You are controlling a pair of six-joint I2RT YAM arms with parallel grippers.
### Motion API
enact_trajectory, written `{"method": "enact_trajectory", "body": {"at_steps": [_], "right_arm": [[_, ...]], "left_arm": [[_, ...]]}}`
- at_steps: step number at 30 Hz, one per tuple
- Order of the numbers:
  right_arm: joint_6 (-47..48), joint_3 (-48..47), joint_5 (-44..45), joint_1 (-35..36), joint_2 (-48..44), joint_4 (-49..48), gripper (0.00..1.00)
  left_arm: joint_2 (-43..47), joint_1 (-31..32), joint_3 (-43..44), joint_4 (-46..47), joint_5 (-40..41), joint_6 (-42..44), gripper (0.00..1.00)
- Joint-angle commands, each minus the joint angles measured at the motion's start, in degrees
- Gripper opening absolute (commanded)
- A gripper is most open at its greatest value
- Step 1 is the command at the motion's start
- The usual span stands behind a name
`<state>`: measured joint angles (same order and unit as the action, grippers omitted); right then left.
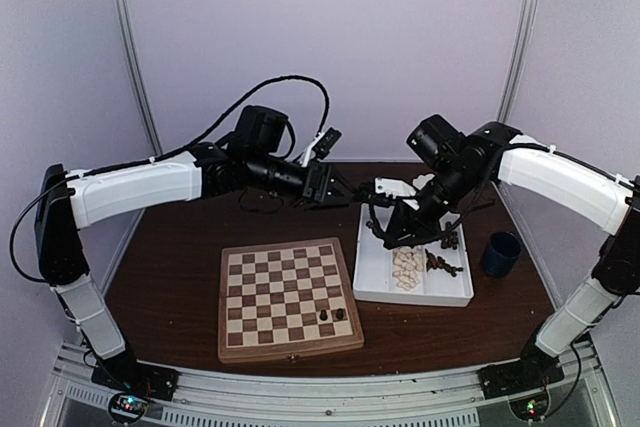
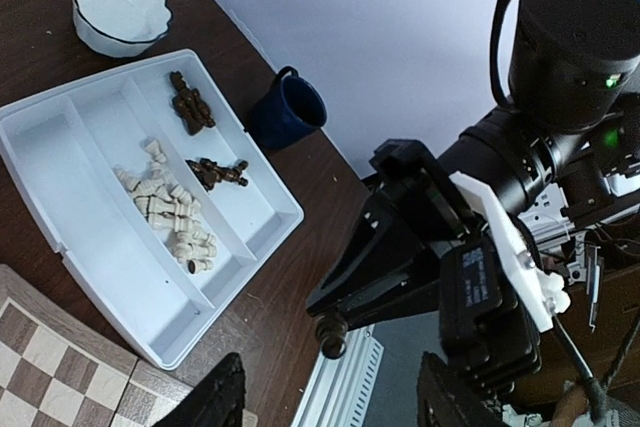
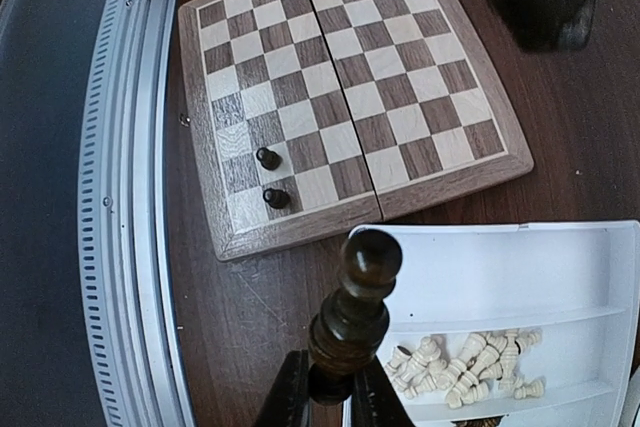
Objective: Set up the chess pieces on the board
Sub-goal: Pass from the right arm to the left
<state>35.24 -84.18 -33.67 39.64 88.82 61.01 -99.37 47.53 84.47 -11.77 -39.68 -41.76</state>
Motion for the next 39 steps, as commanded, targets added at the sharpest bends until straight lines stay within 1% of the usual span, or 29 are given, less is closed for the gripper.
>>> {"method": "enact_trajectory", "body": {"at_steps": [1, 9, 15, 21, 26, 32, 36, 39], "right_arm": [[-1.17, -3.34, -1.14, 0.83, 0.82, 0.60, 0.09], [-1.82, -4.14, -1.59, 1.05, 1.35, 0.66, 0.09], [-2.15, -4.42, -1.69, 1.05, 1.37, 0.60, 0.09], [-2.20, -4.54, -2.72, 1.06, 1.39, 0.89, 0.09], [-2.20, -4.36, -2.98, 1.10, 1.19, 0.97, 0.09], [-2.52, -4.56, -3.07, 1.11, 1.41, 0.75, 0.09], [-2.80, -4.63, -3.22, 1.10, 1.69, 0.61, 0.09], [-2.88, -4.51, -3.25, 1.09, 1.72, 0.60, 0.09]], "left_arm": [[-1.56, 1.27, 3.09, -1.98, -2.62, 2.26, 0.57], [-2.81, 1.67, 3.73, -2.87, -3.55, 1.86, 0.55], [-4.05, 2.30, 4.56, -2.80, -4.60, 1.78, 0.52], [-5.07, 2.38, 4.99, -2.77, -4.91, 1.52, 0.40], [-5.63, 2.39, 4.90, -2.42, -5.72, 1.11, 0.31], [-6.28, 2.37, 4.97, -1.77, -6.49, 0.59, 0.29], [-6.83, 2.39, 5.25, -1.52, -7.42, 0.28, 0.26], [-6.96, 2.39, 5.18, -1.25, -7.69, 0.22, 0.20]]}}
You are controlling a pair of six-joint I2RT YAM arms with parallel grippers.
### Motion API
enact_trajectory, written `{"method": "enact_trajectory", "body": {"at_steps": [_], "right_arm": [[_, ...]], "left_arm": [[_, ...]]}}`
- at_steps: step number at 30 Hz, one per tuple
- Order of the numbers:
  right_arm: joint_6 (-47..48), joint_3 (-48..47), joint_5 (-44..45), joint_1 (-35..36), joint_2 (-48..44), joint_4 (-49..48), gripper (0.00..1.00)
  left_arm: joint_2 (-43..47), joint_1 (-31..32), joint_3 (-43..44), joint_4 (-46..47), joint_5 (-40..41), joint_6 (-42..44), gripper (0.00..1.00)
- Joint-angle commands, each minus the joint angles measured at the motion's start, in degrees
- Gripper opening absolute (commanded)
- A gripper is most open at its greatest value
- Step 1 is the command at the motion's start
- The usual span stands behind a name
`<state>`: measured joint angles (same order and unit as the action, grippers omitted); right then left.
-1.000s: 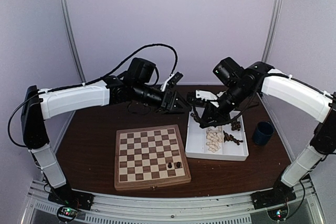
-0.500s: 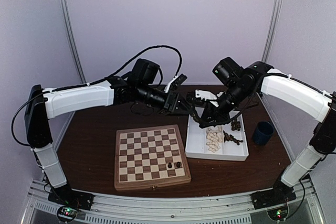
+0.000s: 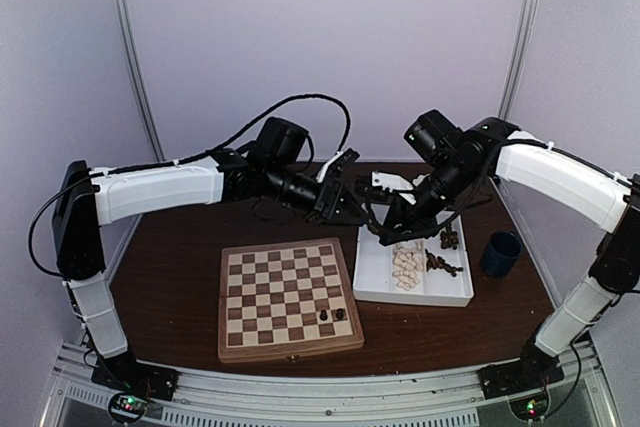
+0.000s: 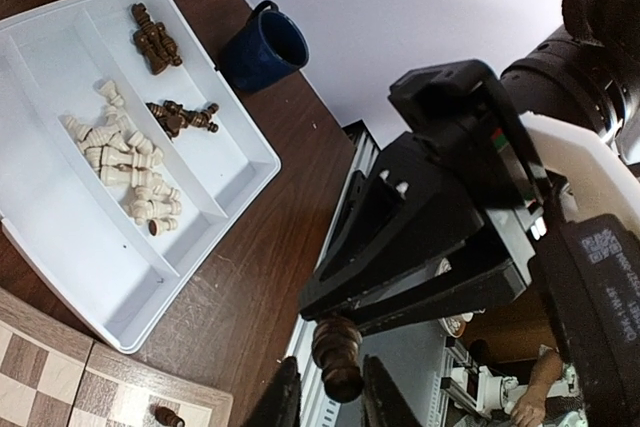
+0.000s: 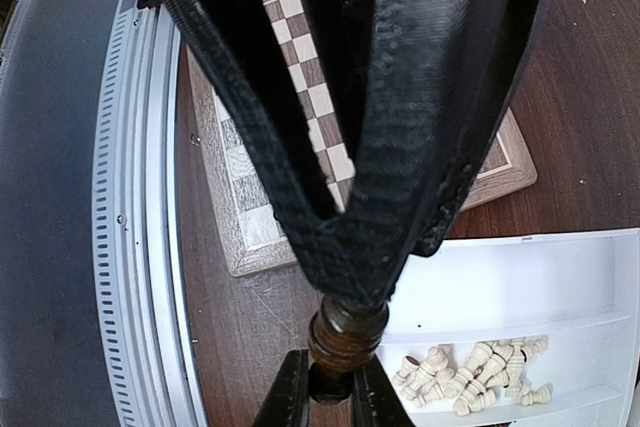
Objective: Set up the chess pieces on the board
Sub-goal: Pass from the right arm to the left, then place the pawn on c7.
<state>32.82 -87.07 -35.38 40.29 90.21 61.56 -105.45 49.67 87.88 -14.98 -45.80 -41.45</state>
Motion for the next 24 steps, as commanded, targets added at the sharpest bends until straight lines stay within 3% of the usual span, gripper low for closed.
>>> {"method": "enact_trajectory", "body": {"at_steps": [1, 5, 10, 19, 24], "right_arm": [[-0.47, -1.64, -1.54, 0.47, 0.39, 0.10, 0.09], [-0.24, -1.14, -1.09, 0.41, 0.29, 0.15, 0.08], [0.52, 2.16, 0.54, 0.26, -1.36, -0.06, 0.08], [0.50, 12.35, 0.91, -3.50, -6.22, -1.72, 0.07], [-0.02, 15.50, 0.97, -6.08, -7.77, -3.37, 0.07]], "left_arm": [[-0.97, 0.21, 1.82, 2.04, -1.65, -0.07, 0.18], [-0.79, 0.23, 1.79, 2.04, -1.86, -0.10, 0.10], [2.87, 0.07, 0.90, -4.28, 3.15, 3.61, 0.07], [12.60, 0.67, -7.14, -23.93, 23.78, 16.36, 0.06], [14.31, 5.63, -9.36, -33.49, 35.71, 23.10, 0.06]]}}
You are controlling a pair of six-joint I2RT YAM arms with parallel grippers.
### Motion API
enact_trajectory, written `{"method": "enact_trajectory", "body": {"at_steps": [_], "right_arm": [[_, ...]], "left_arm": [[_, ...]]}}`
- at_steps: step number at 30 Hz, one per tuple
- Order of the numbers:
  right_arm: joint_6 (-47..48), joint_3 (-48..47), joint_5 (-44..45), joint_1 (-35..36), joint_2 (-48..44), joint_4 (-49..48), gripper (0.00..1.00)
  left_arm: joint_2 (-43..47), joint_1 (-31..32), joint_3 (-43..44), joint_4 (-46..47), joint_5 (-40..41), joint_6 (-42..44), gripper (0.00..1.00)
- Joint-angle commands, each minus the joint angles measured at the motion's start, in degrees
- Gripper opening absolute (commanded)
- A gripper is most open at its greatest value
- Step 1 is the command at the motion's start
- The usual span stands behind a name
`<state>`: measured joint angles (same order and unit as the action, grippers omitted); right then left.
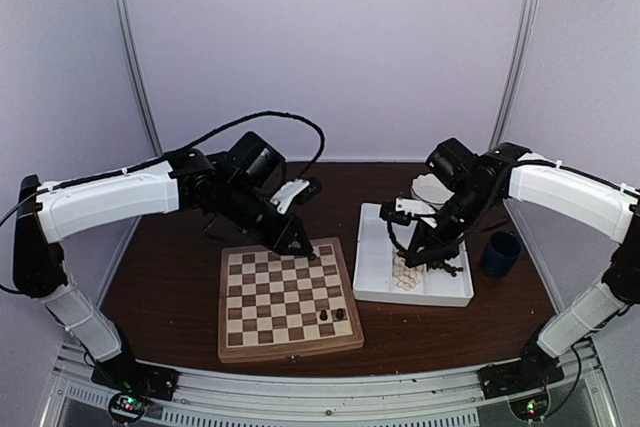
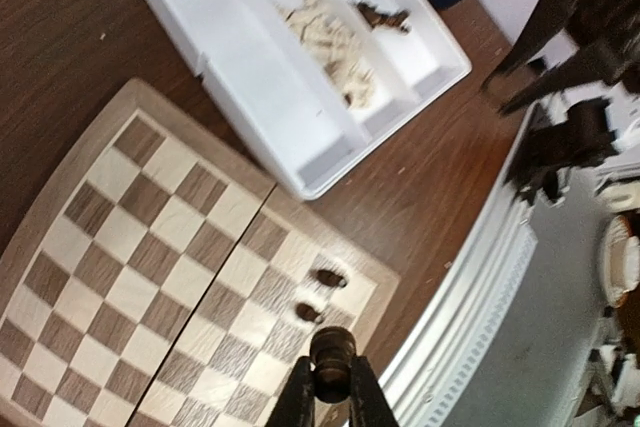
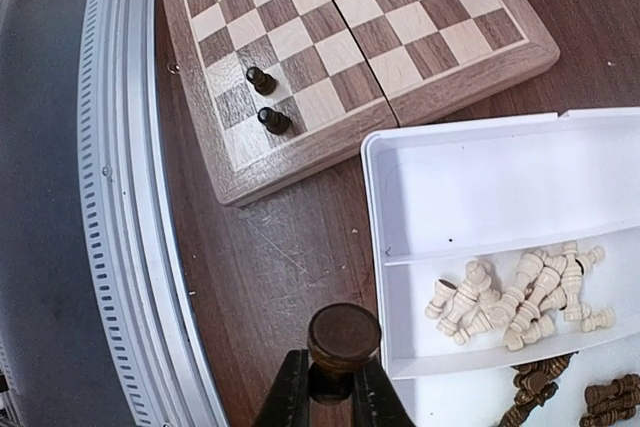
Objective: Set up the chess pieces on the board
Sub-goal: Place the pawn on c7.
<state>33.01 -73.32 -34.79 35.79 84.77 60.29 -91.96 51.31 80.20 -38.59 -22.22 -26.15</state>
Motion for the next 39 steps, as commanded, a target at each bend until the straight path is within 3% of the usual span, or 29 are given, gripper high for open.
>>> {"method": "enact_trajectory", "body": {"at_steps": [1, 10, 22, 39], "right_arm": [[-0.31, 2.18, 0.41, -1.98, -2.59, -2.44, 0.07], [-1.26, 4.49, 1.39, -3.42, -4.08, -4.16, 0.08], [-1.46, 4.77, 2.27, -3.53, -3.39, -4.66, 0.08], [-1.54, 5.90, 2.69, -4.06, -3.98, -5.26, 0.08]], "left_arm": [[0.66, 5.13, -1.78, -11.17, 13.95, 8.70, 0.06], [0.38, 11.43, -5.35, -16.05, 24.61, 7.68, 0.05], [-4.79, 12.39, -7.29, -6.56, 22.49, 7.30, 0.06], [-13.43, 14.19, -2.76, -2.64, 18.57, 7.44, 0.06]]}}
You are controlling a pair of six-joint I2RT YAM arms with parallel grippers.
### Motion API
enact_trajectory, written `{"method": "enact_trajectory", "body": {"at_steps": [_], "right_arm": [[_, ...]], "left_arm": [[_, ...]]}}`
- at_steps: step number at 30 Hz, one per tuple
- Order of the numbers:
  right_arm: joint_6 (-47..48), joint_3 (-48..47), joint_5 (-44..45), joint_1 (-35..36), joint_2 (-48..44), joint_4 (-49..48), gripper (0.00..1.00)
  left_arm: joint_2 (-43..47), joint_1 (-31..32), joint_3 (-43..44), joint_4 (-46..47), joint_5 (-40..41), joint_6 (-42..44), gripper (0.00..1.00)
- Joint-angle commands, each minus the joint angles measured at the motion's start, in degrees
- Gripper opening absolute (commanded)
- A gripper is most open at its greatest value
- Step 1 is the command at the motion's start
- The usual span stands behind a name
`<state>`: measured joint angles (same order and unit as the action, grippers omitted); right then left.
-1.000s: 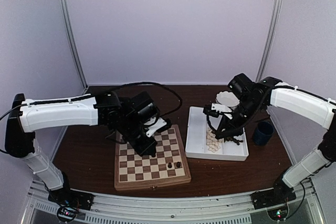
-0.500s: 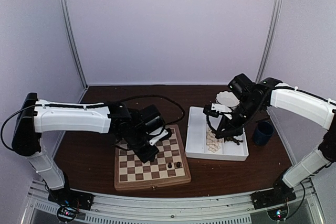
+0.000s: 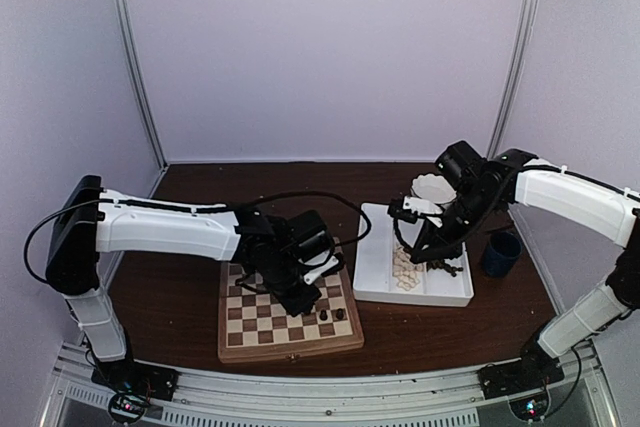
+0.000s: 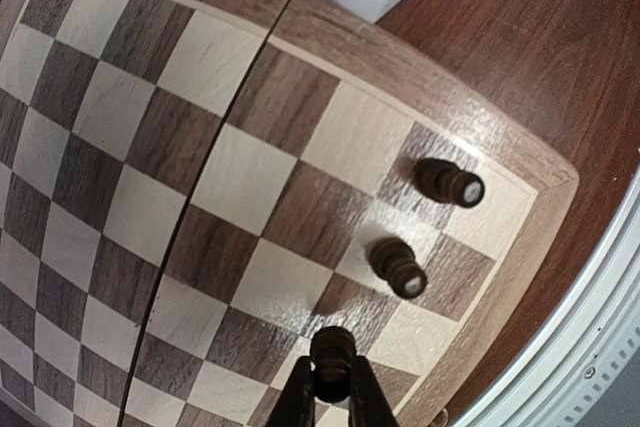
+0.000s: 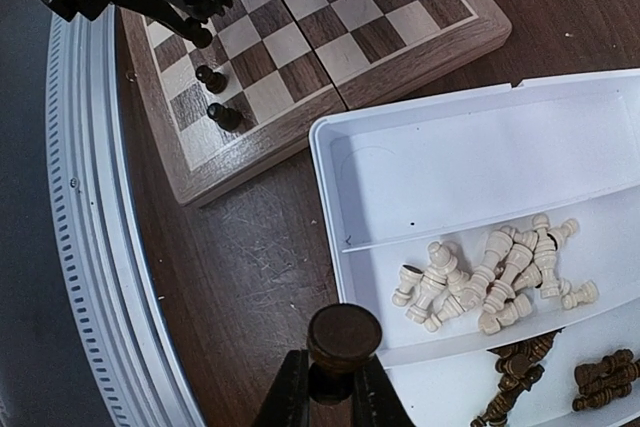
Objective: Set up the chess pieces on the board
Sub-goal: Place the pawn on c7.
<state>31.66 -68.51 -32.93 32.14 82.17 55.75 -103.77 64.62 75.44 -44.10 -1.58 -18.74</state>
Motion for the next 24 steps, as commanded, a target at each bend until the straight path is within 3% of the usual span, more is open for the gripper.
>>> {"method": "enact_trajectory", "body": {"at_steps": [1, 24], "right_arm": [[-0.19, 1.22, 0.85, -0.48, -1.46, -0.77, 0.08], [-0.33, 0.91, 0.58, -0.68, -1.58, -0.46, 0.08]], "left_arm": [[-1.96, 1.00, 2.13, 2.88, -2.07, 0.02, 0.06], [-3.28, 1.15, 2.25, 1.30, -0.79, -0.70, 0.06]]}}
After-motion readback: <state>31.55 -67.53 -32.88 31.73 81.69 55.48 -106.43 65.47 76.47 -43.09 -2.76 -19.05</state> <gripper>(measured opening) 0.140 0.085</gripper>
